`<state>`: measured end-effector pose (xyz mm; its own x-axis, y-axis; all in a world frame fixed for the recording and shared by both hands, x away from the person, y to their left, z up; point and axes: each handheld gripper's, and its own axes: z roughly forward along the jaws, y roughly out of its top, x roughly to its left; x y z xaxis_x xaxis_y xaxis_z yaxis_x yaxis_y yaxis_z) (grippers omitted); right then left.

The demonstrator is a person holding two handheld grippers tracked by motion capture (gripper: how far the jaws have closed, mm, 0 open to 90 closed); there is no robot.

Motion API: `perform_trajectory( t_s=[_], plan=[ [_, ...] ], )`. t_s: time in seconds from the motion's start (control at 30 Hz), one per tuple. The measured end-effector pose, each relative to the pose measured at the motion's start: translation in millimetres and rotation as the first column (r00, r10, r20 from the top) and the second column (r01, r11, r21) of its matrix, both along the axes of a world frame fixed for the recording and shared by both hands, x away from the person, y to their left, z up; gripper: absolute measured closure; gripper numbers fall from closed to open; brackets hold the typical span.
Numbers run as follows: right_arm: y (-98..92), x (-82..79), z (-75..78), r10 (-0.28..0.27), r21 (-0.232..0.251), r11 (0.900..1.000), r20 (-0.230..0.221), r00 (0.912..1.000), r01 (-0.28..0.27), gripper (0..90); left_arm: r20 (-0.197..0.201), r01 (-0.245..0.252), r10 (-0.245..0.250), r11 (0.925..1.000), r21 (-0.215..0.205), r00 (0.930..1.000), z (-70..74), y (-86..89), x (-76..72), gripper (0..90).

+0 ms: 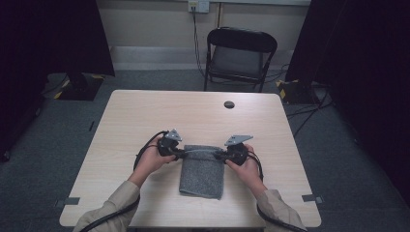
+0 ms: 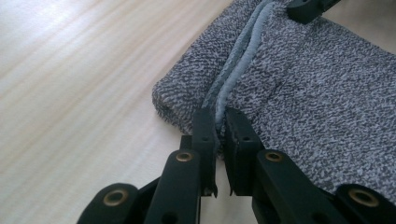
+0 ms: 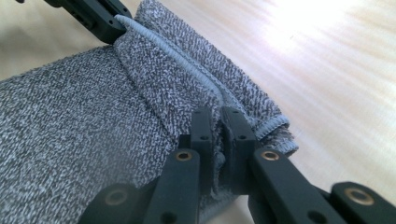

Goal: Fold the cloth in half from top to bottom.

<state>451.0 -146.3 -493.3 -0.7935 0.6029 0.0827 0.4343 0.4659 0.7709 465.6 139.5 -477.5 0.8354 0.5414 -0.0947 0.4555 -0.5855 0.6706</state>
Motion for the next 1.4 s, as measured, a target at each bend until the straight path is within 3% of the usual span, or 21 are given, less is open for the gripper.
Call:
perform_trajectory(
  t_s=[0.13, 0.3, 0.53, 0.67, 0.93, 1.27, 1.4],
  plan=[
    [4.6, 16.9, 4.1, 0.002, -0.014, 1.0, 0.003, 1.0, -0.001, 84.6, 0.0, -0.049, 0.049, 0.9984, -0.029, 0.9988, -1.8, 3.0, 12.7, 84.1],
    [4.1, 25.2, 15.6, -0.008, 0.01, 1.0, 0.018, 0.9998, 0.008, 84.6, 0.01, -0.041, 0.041, 0.9981, -0.047, 0.9991, 9.0, 4.0, 13.7, 84.6],
    [-2.7, 8.5, 30.4, 0.016, 0.037, 0.999, 0.042, 0.999, -0.018, 84.6, 0.042, -0.026, 0.03, 0.9963, -0.082, 0.9987, 31.0, 7.8, 1.6, 84.6],
    [-9.0, -1.0, 37.3, 0.017, 0.058, 0.998, 0.054, 0.9984, -0.02, 84.6, 0.048, -0.004, 0.008, 0.9968, -0.08, 0.9988, 39.0, 4.6, -5.7, 84.7],
    [-18.3, -21.7, 37.7, 0.028, 0.057, 0.998, 0.051, 0.9983, -0.031, 84.6, 0.046, 0.031, -0.028, 0.9976, -0.062, 0.9985, 38.9, -2.0, -19.8, 84.8],
    [-16.9, -39.7, 39.6, 0.046, 0.065, 0.997, 0.057, 0.9973, -0.049, 84.5, 0.051, 0.049, -0.047, 0.9978, -0.045, 0.9976, 44.4, 1.5, -30.7, 85.1],
    [-15.9, -44.8, 38.4, 0.056, 0.065, 0.996, 0.047, 0.9973, -0.059, 84.4, 0.036, 0.06, -0.058, 0.9976, -0.035, 0.9977, 40.8, 2.7, -37.3, 85.1]
  ],
)
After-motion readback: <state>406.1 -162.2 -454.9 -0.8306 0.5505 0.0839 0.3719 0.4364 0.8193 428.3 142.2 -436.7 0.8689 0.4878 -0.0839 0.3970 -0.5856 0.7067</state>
